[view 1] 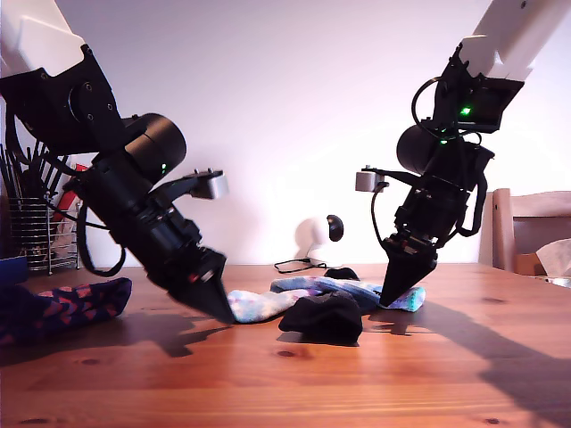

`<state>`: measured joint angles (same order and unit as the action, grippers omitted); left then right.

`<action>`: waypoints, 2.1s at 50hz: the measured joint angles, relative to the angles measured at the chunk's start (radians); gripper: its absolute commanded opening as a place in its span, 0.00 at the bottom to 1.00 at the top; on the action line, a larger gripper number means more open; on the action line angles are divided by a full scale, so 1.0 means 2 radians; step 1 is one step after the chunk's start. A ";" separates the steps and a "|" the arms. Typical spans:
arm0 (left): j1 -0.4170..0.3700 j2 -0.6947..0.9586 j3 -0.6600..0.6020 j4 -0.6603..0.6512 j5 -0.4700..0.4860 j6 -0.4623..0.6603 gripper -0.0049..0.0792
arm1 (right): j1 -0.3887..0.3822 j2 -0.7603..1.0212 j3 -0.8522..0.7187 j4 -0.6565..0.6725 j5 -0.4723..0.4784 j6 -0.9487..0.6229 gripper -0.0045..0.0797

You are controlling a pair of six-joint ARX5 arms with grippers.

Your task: Fold the socks in front of you. After folding them, place them to the left side.

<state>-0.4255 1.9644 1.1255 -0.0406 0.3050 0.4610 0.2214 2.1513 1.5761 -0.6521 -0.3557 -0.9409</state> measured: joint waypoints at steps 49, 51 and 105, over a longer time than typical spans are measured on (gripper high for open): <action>-0.001 0.006 0.018 0.092 0.005 -0.042 0.43 | -0.012 0.000 0.000 -0.036 -0.014 -0.014 0.04; -0.002 0.012 0.018 0.098 0.005 -0.043 0.38 | -0.012 0.000 0.000 -0.038 -0.015 -0.014 0.04; -0.028 0.019 0.060 -0.226 0.083 0.090 0.03 | -0.012 -0.087 -0.001 -0.059 -0.025 -0.014 0.04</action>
<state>-0.4824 2.0029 1.2461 -0.4931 0.4717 0.6403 0.1982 1.9770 1.5734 -0.7692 -0.4061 -0.9695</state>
